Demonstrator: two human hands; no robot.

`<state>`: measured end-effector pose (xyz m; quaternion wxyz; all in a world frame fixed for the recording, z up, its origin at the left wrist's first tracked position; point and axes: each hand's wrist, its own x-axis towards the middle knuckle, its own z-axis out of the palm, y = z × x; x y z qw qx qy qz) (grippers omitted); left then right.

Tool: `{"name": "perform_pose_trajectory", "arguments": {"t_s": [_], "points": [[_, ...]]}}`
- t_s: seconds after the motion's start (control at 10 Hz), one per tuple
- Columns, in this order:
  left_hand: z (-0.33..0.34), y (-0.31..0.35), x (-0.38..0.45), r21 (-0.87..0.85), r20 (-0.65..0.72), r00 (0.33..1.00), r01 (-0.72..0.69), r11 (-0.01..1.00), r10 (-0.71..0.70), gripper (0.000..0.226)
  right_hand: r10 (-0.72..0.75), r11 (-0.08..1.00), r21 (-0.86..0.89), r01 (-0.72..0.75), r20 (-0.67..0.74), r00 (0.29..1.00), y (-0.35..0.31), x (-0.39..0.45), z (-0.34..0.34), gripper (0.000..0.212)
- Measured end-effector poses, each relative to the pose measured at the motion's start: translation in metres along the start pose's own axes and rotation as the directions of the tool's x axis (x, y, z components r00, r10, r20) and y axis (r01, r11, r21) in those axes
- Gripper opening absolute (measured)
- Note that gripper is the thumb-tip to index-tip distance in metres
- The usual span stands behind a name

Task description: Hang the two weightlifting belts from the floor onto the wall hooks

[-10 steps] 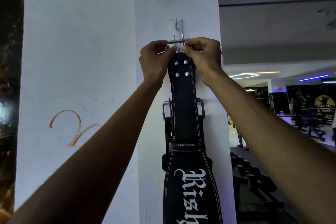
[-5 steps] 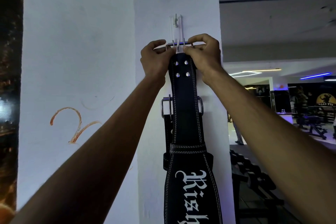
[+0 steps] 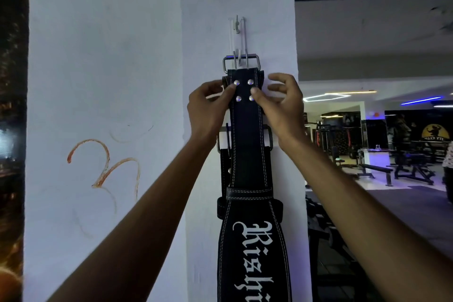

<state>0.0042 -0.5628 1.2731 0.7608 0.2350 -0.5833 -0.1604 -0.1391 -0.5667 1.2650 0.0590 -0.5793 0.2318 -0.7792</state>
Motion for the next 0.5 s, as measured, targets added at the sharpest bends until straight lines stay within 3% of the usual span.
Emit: {"name": "perform_pose_trajectory", "arguments": {"t_s": [0.1, 0.3, 0.5], "points": [[-0.010, -0.011, -0.014, -0.019, 0.060, 0.997, 0.051, 0.999, -0.049, 0.033, -0.021, 1.000, 0.022, 0.020, 0.057, 0.998, 0.011, -0.024, -0.008, 0.035], [-0.014, -0.011, -0.019, -0.055, 0.088, 0.995, 0.048, 0.997, -0.043, 0.024, -0.099, 0.994, -0.048, 0.101, 0.039, 0.994, 0.012, -0.034, -0.007, 0.036], [-0.023, -0.016, -0.037, -0.011, 0.033, 0.999, 0.017, 1.000, -0.017, 0.025, -0.165, 0.979, -0.122, 0.161, -0.026, 0.986, 0.014, -0.052, -0.010, 0.034]]}}
